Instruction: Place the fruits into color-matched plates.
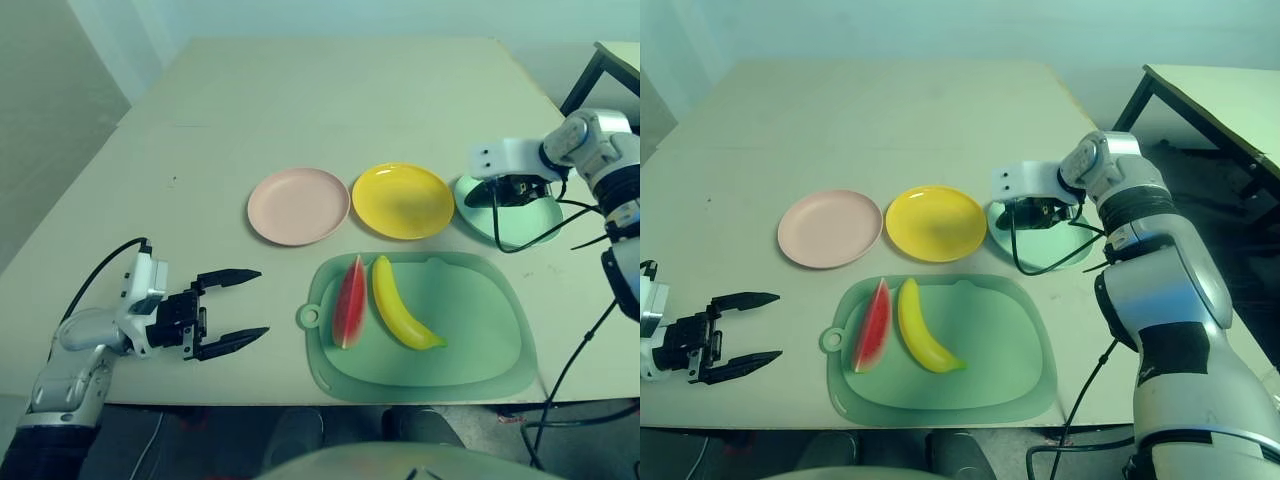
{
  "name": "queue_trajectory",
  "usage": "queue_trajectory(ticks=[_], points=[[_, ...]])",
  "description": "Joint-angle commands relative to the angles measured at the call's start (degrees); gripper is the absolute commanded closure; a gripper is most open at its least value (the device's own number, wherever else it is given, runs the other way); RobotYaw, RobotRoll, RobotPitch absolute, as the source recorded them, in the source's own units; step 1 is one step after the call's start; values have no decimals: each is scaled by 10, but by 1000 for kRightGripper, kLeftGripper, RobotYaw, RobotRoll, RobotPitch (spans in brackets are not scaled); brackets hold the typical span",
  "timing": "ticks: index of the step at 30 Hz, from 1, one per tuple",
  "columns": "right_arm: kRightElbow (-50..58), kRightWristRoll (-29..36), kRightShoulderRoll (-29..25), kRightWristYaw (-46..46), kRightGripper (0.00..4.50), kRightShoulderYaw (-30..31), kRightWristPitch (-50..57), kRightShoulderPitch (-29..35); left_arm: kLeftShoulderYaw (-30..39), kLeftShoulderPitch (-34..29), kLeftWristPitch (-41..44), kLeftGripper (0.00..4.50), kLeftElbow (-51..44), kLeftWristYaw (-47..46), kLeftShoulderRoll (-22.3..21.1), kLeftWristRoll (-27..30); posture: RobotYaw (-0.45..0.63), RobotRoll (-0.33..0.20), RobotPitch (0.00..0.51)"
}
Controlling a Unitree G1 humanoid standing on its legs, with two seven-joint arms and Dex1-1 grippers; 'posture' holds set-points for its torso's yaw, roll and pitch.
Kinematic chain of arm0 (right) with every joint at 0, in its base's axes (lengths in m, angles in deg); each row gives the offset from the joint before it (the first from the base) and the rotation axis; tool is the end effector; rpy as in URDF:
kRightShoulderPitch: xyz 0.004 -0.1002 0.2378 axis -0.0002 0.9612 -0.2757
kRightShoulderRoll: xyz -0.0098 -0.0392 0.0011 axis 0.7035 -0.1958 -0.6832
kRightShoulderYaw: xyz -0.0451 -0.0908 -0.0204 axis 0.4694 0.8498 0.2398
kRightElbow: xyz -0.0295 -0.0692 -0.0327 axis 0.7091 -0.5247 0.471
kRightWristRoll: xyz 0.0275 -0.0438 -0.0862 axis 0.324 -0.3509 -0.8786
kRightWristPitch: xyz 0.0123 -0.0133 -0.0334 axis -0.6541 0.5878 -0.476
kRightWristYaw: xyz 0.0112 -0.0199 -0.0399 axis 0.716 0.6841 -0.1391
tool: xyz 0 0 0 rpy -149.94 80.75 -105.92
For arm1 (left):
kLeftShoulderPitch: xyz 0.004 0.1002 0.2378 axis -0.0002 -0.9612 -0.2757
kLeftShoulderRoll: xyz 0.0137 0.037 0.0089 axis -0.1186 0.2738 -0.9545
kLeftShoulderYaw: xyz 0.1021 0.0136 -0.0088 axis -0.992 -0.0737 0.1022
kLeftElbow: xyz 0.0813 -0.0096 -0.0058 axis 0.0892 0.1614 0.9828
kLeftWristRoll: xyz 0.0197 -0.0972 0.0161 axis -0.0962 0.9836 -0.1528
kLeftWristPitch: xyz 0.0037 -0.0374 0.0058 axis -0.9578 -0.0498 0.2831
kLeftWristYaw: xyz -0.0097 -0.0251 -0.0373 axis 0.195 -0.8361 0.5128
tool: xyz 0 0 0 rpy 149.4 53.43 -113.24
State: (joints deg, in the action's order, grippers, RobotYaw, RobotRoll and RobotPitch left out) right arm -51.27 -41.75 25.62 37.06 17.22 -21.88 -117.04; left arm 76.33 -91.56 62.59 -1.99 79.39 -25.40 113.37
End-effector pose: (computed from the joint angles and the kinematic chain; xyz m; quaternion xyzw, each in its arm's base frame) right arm 0.3612 -0.2538 0.2213 -0.6246 0.3501 0.3669 0.5938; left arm 0.1743 0.3127 0.1100 0.0994 0.0298 -0.5615 0.8210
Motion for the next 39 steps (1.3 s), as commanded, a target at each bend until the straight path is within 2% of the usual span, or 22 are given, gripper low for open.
queue_trajectory(ticks=[1,8,12,13,21,27,30,33,36,39], points=[[-16,-15,0,-14,1621,8,-5,7,11,-8,-2,0,-6,-3,0,-6,78,0,64],[-26,-37,-1,-35,1621,13,-4,13,3,-17,-6,0,-10,-3,2,-11,75,0,67],[-28,-38,-1,-39,243,8,-4,9,1,-12,-5,0,-8,-4,4,-13,68,0,66],[-28,-38,-2,-39,40,7,-5,8,0,-11,-5,0,-7,-3,4,-13,66,0,66],[-19,-43,-24,-14,40,6,-14,-8,-3,0,-5,0,1,1,6,-16,56,0,65],[28,-16,-58,92,40,-12,-18,-34,-3,10,-3,0,9,6,6,-17,49,0,67],[111,34,-77,201,40,-45,24,-23,-3,13,-4,0,14,9,7,-18,37,0,71],[266,94,-103,291,40,-75,115,28,-5,14,-5,0,16,11,8,-18,37,0,72],[494,211,-156,314,40,-57,285,104,-6,14,-7,0,18,16,7,-21,34,0,74],[676,281,-185,314,40,-57,448,166,-2,17,1,0,22,12,10,-14,31,0,72]])
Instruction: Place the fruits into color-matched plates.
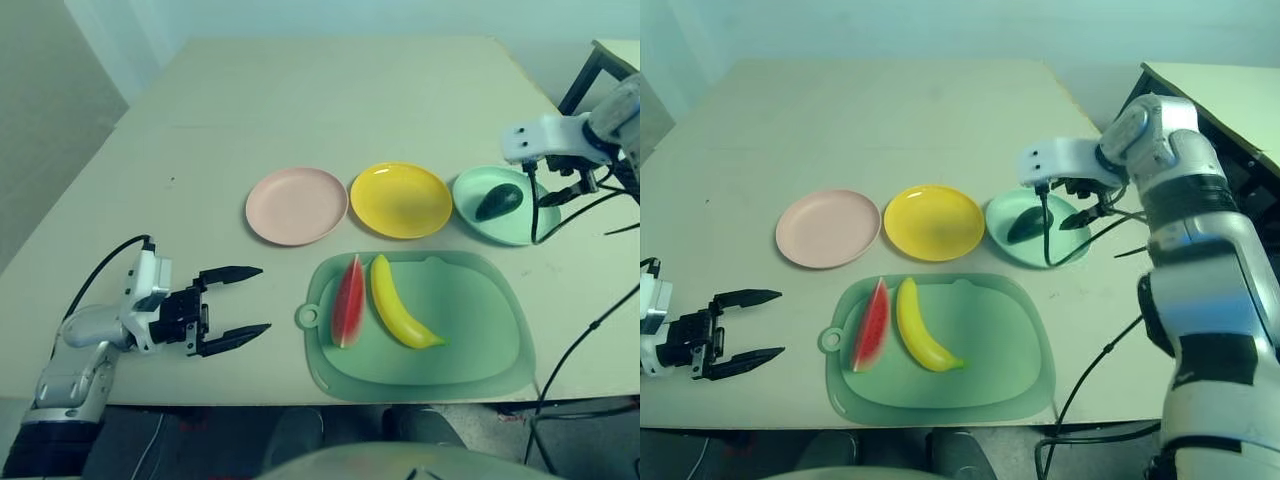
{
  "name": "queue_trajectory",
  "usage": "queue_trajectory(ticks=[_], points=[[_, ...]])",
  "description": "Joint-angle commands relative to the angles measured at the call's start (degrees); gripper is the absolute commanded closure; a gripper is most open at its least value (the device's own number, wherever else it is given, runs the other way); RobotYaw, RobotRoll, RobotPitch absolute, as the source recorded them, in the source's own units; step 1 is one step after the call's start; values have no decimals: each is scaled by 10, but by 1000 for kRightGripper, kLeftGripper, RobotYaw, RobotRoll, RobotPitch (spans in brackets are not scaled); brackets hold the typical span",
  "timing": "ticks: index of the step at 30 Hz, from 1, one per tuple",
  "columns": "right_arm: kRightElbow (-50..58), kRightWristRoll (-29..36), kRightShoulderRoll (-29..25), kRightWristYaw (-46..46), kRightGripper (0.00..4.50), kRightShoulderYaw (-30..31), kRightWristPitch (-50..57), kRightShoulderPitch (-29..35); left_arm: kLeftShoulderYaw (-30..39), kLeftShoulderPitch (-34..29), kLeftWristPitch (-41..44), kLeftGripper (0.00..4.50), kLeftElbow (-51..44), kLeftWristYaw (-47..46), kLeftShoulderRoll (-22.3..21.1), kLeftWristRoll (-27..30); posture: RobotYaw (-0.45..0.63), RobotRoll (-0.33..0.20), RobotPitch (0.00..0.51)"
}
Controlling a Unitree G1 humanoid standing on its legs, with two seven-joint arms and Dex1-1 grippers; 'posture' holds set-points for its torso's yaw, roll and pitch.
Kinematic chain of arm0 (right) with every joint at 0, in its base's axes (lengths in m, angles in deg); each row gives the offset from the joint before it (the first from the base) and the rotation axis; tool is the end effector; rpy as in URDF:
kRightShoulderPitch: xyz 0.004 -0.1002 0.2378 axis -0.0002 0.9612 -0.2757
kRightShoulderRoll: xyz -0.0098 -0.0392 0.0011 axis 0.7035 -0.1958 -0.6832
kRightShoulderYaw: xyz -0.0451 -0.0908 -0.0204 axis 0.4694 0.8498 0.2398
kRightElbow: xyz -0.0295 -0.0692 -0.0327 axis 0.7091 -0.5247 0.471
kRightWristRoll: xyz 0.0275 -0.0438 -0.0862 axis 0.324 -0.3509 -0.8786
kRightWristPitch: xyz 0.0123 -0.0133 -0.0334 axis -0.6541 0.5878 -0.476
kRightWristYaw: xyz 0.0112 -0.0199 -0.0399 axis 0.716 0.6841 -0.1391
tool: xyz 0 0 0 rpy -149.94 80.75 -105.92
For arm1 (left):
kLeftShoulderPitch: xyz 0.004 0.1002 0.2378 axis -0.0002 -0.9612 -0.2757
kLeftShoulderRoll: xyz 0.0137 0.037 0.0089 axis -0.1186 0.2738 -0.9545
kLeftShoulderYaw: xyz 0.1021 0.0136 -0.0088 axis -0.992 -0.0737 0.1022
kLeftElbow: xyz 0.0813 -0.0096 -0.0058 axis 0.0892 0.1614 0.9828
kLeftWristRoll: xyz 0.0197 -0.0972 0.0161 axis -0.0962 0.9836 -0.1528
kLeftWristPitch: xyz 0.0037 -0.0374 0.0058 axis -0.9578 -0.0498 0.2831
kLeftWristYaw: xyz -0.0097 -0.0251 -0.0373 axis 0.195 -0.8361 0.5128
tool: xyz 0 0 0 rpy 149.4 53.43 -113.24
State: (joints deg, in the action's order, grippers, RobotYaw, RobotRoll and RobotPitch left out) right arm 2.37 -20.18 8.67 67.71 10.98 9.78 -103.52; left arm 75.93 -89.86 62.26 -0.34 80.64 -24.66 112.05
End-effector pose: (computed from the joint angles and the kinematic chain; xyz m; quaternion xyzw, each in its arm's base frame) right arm 0.3125 -0.2456 0.2810 -0.5165 0.3514 0.4708 0.6230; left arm 0.1790 0.3125 0.1083 0.1030 0.0308 -0.5668 0.8168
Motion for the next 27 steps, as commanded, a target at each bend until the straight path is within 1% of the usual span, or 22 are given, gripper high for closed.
queue_trajectory(ticks=[1,4,7,9,10,13,15,19,23,27], points=[[188,78,-18,7,40,2,184,47,3,1,4,0,6,0,2,-2,31,0,72],[288,95,-11,3,40,-9,315,69,2,1,0,0,8,4,0,-6,30,0,73],[356,111,26,-46,40,1,515,42,1,0,-5,0,13,10,-2,-10,23,0,74],[381,123,40,-79,40,11,598,27,0,1,-7,0,16,11,-2,-12,19,0,75],[390,132,42,-92,40,16,620,23,0,2,-7,0,17,12,-1,-13,19,0,75],[458,195,47,-125,40,31,740,13,-2,7,-8,0,20,14,1,-15,21,0,76],[490,231,36,-149,40,36,761,24,-3,10,-8,0,22,15,2,-16,22,0,78],[525,286,19,-205,40,42,762,59,-2,13,-10,0,27,16,2,-18,23,0,78],[538,331,31,-265,40,41,762,86,0,13,-9,0,28,16,0,-17,25,0,84],[532,367,57,-326,40,44,762,94,2,12,-6,0,27,16,-3,-17,21,0,87]])
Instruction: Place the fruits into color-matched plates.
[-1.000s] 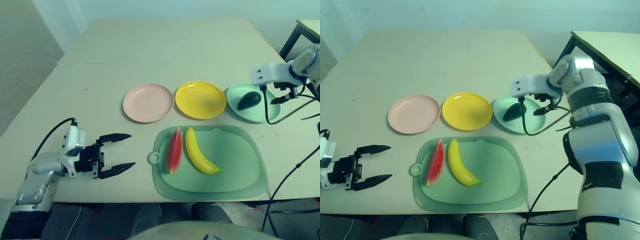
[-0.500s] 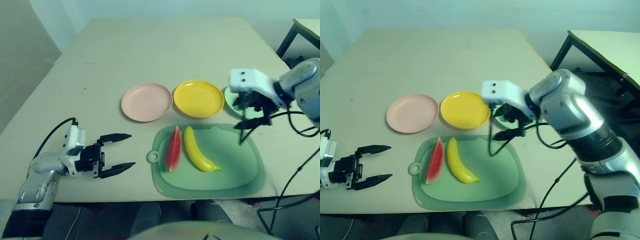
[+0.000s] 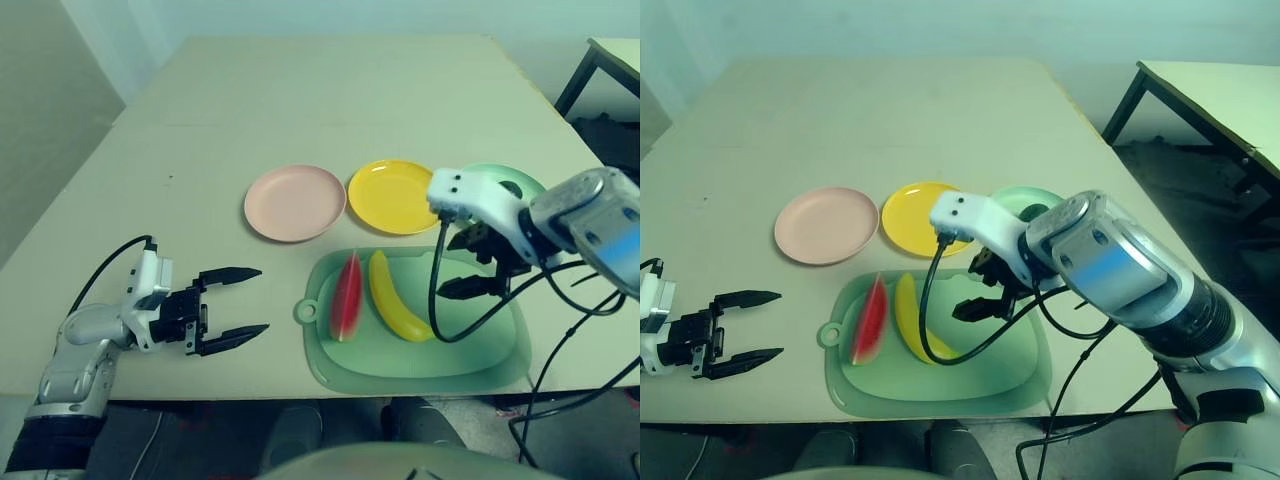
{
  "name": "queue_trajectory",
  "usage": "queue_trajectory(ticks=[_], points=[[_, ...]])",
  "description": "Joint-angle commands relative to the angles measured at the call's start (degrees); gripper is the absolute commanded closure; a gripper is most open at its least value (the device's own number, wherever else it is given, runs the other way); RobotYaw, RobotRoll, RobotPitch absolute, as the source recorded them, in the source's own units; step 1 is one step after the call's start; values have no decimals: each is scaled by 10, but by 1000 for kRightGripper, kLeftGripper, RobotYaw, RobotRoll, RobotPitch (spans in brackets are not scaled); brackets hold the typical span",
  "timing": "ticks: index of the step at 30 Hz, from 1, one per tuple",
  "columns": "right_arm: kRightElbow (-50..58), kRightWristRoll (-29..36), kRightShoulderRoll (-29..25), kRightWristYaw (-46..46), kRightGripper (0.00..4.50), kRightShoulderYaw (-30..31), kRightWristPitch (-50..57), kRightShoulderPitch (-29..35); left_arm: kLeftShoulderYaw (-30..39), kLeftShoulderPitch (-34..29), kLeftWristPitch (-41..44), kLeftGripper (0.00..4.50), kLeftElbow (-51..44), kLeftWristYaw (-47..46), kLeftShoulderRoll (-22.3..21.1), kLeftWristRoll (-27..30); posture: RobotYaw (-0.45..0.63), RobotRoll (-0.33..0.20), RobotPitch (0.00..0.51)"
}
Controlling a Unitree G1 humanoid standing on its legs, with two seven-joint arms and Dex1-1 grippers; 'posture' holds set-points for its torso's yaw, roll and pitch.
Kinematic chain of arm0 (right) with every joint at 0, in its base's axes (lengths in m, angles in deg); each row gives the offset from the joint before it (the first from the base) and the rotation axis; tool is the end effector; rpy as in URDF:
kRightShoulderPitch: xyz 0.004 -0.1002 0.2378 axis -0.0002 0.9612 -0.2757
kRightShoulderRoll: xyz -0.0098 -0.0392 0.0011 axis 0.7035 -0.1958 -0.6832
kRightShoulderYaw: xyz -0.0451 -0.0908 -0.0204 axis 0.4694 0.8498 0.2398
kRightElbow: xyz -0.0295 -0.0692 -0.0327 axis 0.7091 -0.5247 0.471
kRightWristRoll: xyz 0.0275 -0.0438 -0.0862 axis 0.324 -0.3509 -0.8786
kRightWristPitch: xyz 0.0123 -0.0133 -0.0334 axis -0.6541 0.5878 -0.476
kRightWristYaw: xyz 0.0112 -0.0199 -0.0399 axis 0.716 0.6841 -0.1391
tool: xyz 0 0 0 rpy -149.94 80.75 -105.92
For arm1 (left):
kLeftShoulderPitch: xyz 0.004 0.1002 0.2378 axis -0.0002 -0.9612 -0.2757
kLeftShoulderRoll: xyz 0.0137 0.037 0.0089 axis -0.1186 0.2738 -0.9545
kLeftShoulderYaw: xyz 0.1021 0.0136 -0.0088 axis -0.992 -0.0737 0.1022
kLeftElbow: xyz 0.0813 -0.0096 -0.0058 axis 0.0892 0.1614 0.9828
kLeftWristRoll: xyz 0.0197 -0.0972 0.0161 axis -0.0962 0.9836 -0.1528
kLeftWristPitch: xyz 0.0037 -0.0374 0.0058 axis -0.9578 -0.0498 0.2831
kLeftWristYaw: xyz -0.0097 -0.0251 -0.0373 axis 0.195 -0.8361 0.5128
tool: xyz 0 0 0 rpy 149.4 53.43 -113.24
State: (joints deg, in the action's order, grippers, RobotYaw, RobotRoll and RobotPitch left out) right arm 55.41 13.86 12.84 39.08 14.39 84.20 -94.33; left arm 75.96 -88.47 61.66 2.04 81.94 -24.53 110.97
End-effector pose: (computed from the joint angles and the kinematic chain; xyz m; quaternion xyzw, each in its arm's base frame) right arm 0.2298 -0.1604 0.2309 -0.2990 0.4255 0.4790 0.7072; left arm 0.1823 0.3161 0.1070 0.1074 0.0362 -0.5673 0.8156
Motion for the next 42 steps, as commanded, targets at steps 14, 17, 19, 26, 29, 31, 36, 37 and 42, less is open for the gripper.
queue_trajectory(ticks=[14,17,19,26,29,31,36,37,42], points=[[-33,188,85,-213,40,7,17,11,3,0,8,0,0,9,-15,-2,16,0,101],[-39,210,95,-249,40,11,17,14,4,2,8,0,0,10,-16,-2,16,0,102],[-44,220,102,-273,40,15,17,15,4,2,9,0,0,10,-17,-2,14,0,102],[-63,274,124,-341,40,17,17,18,4,9,11,0,4,12,-20,-3,8,0,107],[-72,300,131,-366,40,17,17,17,4,13,12,0,7,13,-21,-4,4,0,108],[-79,317,141,-384,40,16,17,18,4,14,12,0,8,14,-21,-4,4,0,108],[-90,345,153,-425,40,23,17,13,3,18,13,0,10,15,-21,-5,2,0,108],[-92,347,154,-431,40,25,17,12,3,19,13,0,11,14,-20,-5,0,0,109],[-100,351,159,-453,40,33,17,10,1,21,15,0,6,12,-18,-4,3,0,109]])
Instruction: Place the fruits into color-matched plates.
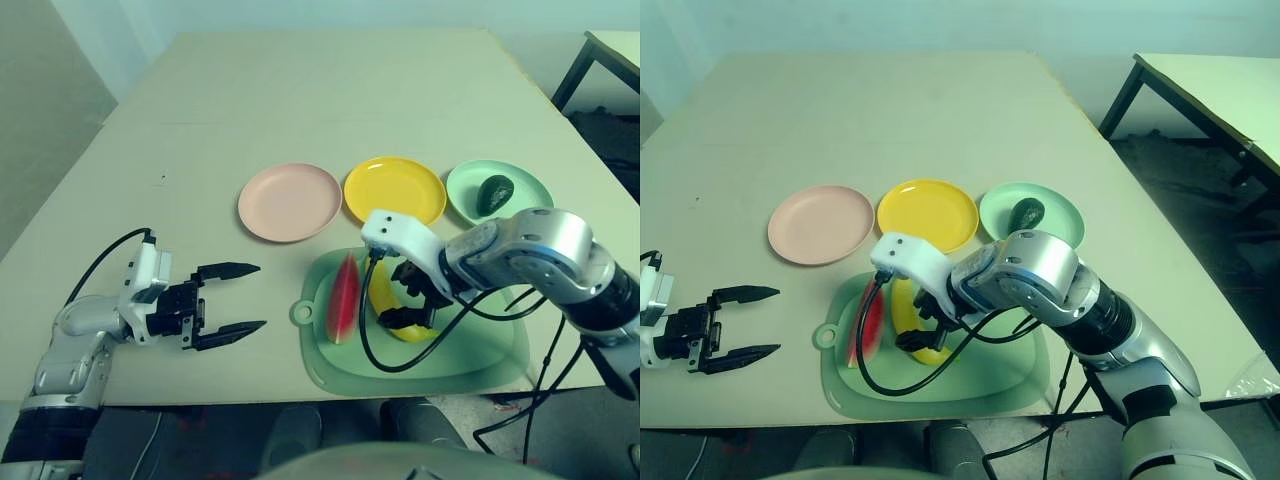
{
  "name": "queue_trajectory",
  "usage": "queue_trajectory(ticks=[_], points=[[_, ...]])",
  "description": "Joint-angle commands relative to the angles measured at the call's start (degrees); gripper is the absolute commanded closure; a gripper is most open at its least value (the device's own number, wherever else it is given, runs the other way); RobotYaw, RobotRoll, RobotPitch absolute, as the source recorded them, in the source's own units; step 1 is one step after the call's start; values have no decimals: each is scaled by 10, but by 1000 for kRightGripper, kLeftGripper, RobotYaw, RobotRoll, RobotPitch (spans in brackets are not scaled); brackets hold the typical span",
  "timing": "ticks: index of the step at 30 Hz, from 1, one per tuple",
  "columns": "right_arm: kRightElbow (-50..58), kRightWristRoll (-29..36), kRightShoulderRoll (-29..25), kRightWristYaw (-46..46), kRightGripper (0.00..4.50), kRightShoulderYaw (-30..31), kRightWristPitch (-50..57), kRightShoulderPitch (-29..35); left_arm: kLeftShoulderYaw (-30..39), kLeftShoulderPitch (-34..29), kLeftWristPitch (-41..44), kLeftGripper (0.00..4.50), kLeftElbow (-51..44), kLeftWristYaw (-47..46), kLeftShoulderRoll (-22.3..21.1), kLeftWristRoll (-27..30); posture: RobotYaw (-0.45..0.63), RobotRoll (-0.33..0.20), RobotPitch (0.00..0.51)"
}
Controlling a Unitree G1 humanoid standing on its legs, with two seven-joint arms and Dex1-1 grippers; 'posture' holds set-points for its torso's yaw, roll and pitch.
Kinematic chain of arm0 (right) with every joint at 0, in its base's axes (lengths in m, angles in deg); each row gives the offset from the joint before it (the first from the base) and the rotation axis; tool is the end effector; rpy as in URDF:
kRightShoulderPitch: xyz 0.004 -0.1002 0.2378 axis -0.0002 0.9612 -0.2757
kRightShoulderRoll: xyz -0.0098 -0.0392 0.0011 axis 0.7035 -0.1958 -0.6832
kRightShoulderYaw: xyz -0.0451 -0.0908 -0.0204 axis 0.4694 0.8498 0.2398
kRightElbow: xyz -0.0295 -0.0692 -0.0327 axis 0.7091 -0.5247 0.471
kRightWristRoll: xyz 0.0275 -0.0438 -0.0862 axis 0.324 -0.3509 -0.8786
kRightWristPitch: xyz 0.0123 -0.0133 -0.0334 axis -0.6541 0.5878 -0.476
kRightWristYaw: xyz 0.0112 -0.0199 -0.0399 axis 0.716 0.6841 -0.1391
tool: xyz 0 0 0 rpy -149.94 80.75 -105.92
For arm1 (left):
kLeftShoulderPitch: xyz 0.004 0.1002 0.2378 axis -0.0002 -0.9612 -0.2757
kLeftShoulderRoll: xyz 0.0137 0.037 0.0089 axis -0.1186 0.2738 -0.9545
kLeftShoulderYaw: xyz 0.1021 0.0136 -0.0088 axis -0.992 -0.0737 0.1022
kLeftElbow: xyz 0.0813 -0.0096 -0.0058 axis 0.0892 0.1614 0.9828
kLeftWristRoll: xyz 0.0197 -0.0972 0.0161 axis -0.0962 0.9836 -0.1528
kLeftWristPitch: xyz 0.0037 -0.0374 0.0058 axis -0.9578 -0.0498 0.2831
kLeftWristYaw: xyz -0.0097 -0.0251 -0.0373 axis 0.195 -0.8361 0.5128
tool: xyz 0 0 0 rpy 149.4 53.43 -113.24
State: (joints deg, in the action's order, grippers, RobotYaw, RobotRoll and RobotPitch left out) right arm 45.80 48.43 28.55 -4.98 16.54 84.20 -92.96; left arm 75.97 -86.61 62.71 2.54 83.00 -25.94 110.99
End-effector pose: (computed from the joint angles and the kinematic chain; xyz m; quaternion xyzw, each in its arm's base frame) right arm 0.2282 -0.1067 0.1853 -0.2515 0.4260 0.5022 0.7093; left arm 0.1882 0.3185 0.1149 0.1170 0.0398 -0.5744 0.8092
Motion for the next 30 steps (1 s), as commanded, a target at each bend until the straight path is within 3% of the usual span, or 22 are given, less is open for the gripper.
queue_trajectory(ticks=[1,23,26,30], points=[[-6,2,3,-17,40,13,18,-3,1,1,5,0,0,1,-4,-4,3,0,109],[-1,-58,-7,-28,40,42,18,13,-2,-2,6,0,-10,-6,6,-2,0,0,97],[-4,-74,-3,-28,634,43,18,15,-2,-5,6,0,-11,-5,7,-2,2,0,95],[-9,-95,3,-23,2098,42,17,20,0,-8,6,0,-13,-5,6,-1,5,0,93]])
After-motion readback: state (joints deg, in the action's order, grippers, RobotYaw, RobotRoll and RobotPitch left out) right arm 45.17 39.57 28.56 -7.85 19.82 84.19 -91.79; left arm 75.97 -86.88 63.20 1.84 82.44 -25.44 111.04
